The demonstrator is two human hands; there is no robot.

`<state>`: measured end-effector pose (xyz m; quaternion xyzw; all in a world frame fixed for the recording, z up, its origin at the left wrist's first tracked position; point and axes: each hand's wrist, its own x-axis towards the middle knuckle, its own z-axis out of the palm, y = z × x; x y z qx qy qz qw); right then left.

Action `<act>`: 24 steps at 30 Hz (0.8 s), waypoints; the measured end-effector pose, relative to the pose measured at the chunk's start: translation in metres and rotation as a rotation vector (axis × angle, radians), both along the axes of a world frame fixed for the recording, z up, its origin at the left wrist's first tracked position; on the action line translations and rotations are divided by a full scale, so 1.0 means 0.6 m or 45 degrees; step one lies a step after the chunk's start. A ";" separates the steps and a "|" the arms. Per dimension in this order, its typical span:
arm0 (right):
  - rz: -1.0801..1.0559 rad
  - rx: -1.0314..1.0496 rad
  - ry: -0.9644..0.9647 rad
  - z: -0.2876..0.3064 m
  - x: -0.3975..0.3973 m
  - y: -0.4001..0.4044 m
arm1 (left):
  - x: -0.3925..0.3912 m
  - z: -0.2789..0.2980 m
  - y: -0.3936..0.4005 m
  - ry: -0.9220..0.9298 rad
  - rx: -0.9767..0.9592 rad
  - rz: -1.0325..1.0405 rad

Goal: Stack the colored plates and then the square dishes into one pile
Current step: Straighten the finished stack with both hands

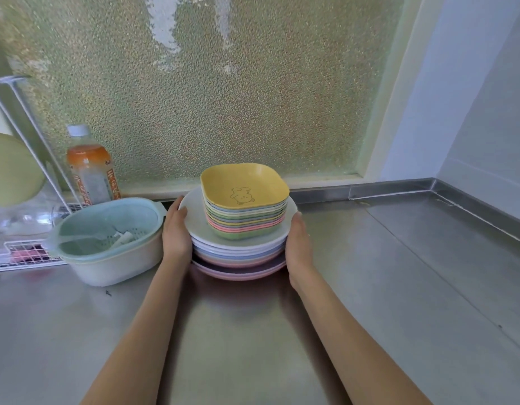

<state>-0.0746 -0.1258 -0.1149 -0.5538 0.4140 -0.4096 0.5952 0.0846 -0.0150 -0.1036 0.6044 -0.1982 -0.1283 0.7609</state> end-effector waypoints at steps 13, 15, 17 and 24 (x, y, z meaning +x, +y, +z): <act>-0.037 -0.059 -0.022 -0.008 0.005 -0.004 | -0.007 0.005 -0.002 -0.062 0.090 0.098; -0.031 -0.088 -0.031 -0.008 0.007 -0.003 | -0.006 0.008 -0.001 -0.068 0.120 0.122; -0.020 -0.103 -0.044 -0.008 0.007 -0.001 | -0.005 0.018 -0.001 -0.078 0.172 0.138; -0.136 -0.346 0.101 -0.005 -0.001 -0.002 | -0.035 0.074 -0.009 -0.276 0.275 0.162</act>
